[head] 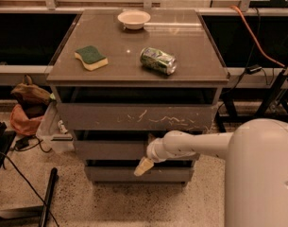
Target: Open middle drawer
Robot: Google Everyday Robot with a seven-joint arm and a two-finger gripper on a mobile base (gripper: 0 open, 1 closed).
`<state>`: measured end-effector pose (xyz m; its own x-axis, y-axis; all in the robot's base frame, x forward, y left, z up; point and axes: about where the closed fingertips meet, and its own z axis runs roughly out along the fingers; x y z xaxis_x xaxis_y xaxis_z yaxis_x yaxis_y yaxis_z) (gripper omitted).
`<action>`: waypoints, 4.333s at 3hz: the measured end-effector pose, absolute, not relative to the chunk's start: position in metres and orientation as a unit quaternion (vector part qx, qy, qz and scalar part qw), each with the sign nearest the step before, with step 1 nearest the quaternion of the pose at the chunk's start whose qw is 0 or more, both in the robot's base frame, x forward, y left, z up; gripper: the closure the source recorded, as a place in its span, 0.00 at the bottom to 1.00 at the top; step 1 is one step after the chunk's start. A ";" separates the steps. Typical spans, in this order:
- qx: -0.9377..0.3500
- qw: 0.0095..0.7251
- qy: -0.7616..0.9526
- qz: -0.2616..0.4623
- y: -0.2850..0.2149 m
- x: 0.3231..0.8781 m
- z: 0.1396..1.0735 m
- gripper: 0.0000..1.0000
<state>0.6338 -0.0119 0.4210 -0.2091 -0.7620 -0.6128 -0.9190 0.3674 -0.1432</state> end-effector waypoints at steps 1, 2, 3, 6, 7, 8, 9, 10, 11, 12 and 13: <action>-0.544 0.294 0.771 0.151 -0.019 0.617 0.412 0.00; -0.546 0.288 0.769 0.165 -0.019 0.609 0.415 0.00; -0.546 0.288 0.769 0.165 -0.019 0.609 0.415 0.00; -0.543 0.282 0.773 0.170 -0.019 0.596 0.420 0.00; -0.543 0.282 0.773 0.170 -0.019 0.596 0.420 0.00; -0.547 0.279 0.769 0.179 -0.012 0.596 0.417 0.00; -0.547 0.279 0.769 0.179 -0.012 0.596 0.418 0.00; -0.553 0.266 0.766 0.192 -0.005 0.577 0.416 0.00; -0.552 0.261 0.766 0.200 -0.003 0.560 0.422 0.00; -0.552 0.261 0.766 0.200 -0.003 0.560 0.422 0.00; -0.553 0.256 0.765 0.210 -0.001 0.552 0.423 0.00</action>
Offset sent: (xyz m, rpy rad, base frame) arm -0.0681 -0.0185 -0.0252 0.1480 0.1927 0.0519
